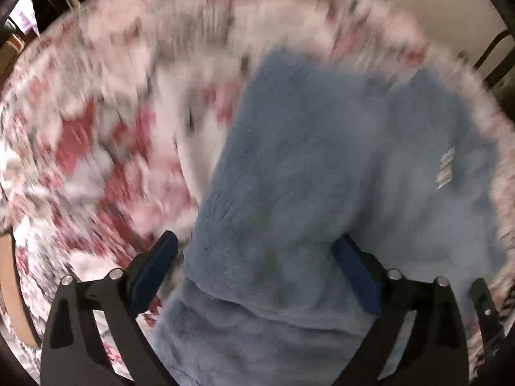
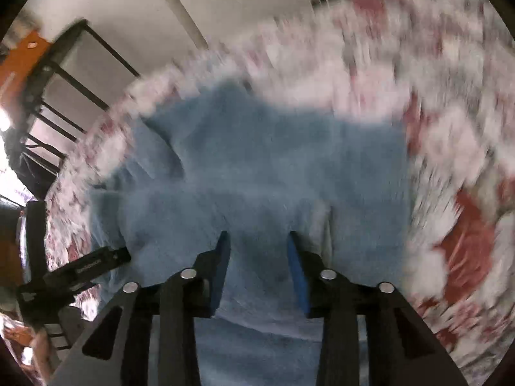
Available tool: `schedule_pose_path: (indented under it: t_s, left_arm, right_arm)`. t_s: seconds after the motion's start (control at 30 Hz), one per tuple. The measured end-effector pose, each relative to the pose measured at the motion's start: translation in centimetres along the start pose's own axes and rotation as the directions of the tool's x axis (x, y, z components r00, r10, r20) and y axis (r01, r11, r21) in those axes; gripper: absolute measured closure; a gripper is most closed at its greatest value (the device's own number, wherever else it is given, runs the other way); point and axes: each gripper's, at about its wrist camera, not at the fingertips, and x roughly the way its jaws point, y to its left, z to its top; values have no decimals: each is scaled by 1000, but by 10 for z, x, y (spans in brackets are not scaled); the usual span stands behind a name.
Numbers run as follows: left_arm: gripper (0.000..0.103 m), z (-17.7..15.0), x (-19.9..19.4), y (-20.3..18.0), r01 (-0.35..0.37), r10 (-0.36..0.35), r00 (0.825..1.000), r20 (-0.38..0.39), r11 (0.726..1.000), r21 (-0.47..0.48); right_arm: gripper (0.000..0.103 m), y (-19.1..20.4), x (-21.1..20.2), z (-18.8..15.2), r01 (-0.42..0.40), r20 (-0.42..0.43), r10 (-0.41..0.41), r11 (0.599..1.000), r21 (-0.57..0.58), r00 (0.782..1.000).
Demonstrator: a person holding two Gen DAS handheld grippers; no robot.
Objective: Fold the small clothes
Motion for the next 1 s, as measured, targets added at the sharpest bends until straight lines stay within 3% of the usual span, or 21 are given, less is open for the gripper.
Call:
schedule_pose_path:
  t_s: [0.1, 0.17, 0.23, 0.3, 0.37, 0.47, 0.57, 0.77, 0.83, 0.87, 0.93, 1.0]
  left_arm:
    - [9, 13, -18, -12, 24, -27, 996, 84, 999, 38]
    - [9, 19, 3, -22, -12, 9, 999, 52, 997, 71]
    - [4, 16, 35, -27, -73, 75, 997, -21, 994, 86]
    - [4, 18, 52, -15, 0, 2, 998, -69, 1000, 20]
    - [4, 23, 45, -13, 18, -18, 998, -65, 1000, 0]
    - [4, 25, 32, -18, -35, 35, 999, -2, 999, 41]
    - [4, 18, 23, -32, -97, 93, 995, 41, 989, 108]
    - [4, -6, 4, -26, -120, 118, 993, 26, 988, 95]
    - [4, -15, 10, -6, -101, 102, 995, -10, 993, 66]
    - [4, -19, 19, -1, -86, 89, 995, -52, 995, 53]
    - [4, -26, 36, 2, -56, 61, 991, -116, 998, 41]
    - [4, -28, 35, 4, -53, 55, 994, -91, 998, 31]
  right_arm:
    - [62, 19, 19, 12, 0, -32, -2, 999, -42, 999]
    - [58, 27, 46, 14, 60, -85, -66, 996, -71, 994]
    - [57, 21, 68, 13, 70, -111, -76, 996, -57, 991]
    - [57, 21, 66, 11, 66, -92, -72, 996, -64, 993]
    - [57, 24, 55, 10, 68, -58, -72, 994, -80, 996]
    - [52, 24, 29, 3, 66, -32, -69, 994, -82, 997]
    - [40, 30, 9, -6, 80, -21, -82, 993, -86, 996]
    - [38, 25, -7, -26, 130, -64, -134, 990, -62, 989]
    - [26, 19, 0, -29, 156, -89, -159, 987, -48, 983]
    - [21, 12, 12, -32, 173, -142, -177, 984, -42, 974]
    - [20, 1, 30, -39, 163, -212, -166, 986, -31, 963]
    - [21, 1, 24, -38, 160, -192, -164, 986, -35, 968]
